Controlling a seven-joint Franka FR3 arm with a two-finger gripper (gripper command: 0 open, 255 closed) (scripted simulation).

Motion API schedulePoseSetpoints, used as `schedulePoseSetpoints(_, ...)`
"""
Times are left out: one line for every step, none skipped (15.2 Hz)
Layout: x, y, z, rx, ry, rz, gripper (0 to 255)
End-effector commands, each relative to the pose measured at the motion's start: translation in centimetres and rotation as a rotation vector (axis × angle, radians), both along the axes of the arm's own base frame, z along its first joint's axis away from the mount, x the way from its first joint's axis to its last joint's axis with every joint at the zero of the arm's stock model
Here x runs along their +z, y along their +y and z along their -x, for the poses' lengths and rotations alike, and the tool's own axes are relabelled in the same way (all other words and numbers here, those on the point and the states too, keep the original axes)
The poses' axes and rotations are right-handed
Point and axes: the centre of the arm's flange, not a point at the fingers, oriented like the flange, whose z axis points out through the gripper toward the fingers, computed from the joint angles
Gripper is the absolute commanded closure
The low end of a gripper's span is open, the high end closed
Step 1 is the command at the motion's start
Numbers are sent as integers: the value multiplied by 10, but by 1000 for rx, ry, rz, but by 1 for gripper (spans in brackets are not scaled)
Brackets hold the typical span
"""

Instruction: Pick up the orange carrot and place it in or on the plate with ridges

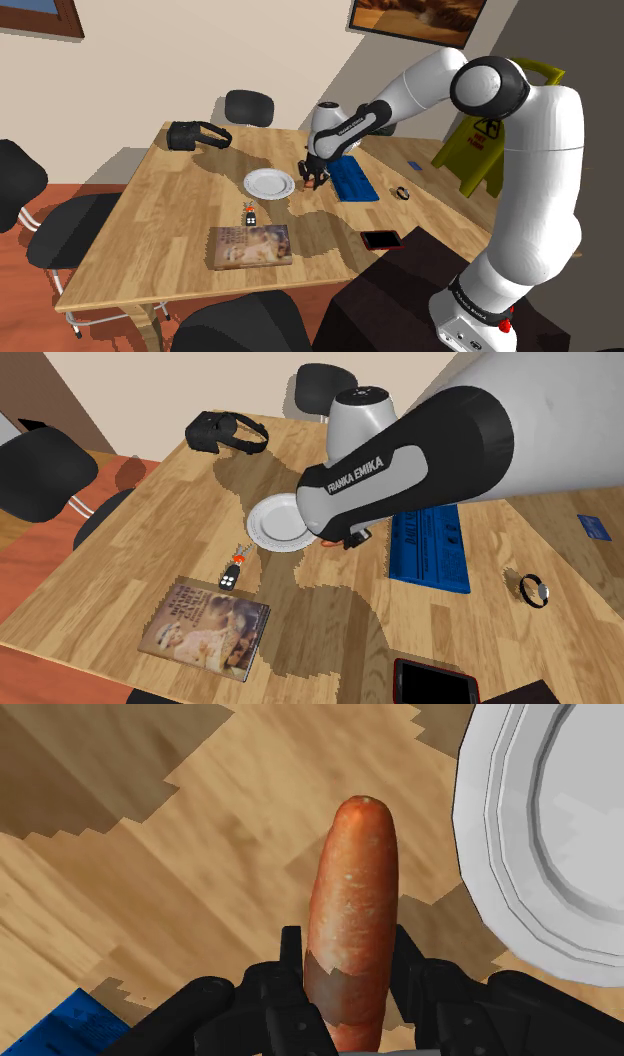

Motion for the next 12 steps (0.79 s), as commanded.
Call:
schedulePoseSetpoints(10,1,1,0,0,0,255)
schedulePoseSetpoints(15,1,1,0,0,0,255)
schedulePoseSetpoints(20,1,1,0,0,0,255)
schedulePoseSetpoints(26,1,1,0,0,0,255)
schedulePoseSetpoints(31,1,1,0,0,0,255)
schedulePoseSetpoints(36,1,1,0,0,0,255)
schedulePoseSetpoints(41,1,1,0,0,0,255)
schedulePoseSetpoints(47,1,1,0,0,0,255)
schedulePoseSetpoints(52,1,1,0,0,0,255)
schedulePoseSetpoints(57,1,1,0,0,0,255)
schedulePoseSetpoints(62,1,1,0,0,0,255)
schedulePoseSetpoints(62,10,-8,0,0,0,255)
